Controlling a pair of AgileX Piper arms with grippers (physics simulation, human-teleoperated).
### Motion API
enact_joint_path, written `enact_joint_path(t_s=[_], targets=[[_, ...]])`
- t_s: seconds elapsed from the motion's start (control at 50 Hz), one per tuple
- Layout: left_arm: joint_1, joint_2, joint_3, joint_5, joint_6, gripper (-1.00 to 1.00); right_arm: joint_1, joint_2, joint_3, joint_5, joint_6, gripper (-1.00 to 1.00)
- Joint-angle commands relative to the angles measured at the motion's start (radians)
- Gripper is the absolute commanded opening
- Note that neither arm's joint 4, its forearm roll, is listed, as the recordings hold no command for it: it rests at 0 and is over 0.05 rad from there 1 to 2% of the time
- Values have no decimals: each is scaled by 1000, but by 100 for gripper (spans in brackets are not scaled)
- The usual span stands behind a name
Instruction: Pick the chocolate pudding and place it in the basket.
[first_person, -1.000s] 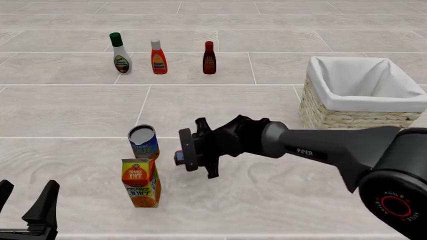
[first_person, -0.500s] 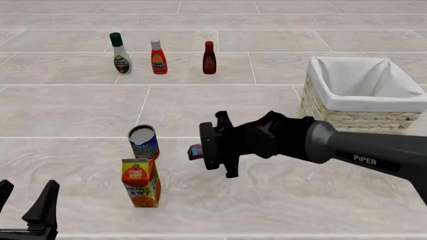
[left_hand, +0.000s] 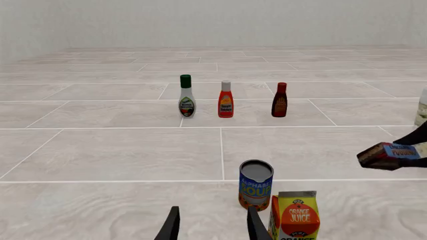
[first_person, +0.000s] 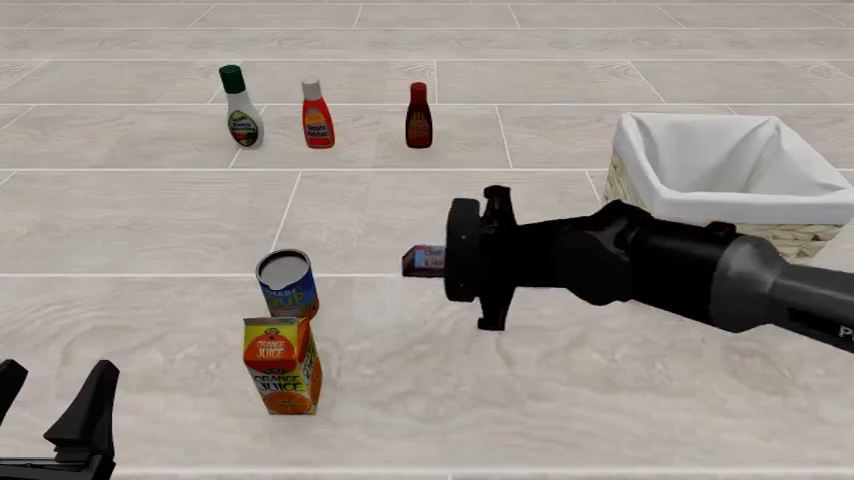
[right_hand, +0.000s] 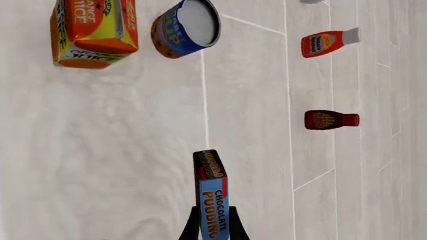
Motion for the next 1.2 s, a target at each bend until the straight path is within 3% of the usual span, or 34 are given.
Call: enact_joint_path(t_s=[0.02,0.26,0.5,0.94,1.2], targets=[[0,-2,3,-3,-2,100,-65,-73,4,-19,96,-100],[0,-2,3,-2,-1,100,-83,-184,-5,-18,185,-100],[0,-2,3,-2,-2,100,-91,-264,-29,-1,239,-100],[0,-2,3,-3,-2,100,-163,-312,-140,17,370,-100],[0,-2,3,-2,-2,100,-225,-308,-162,3,387,-100]])
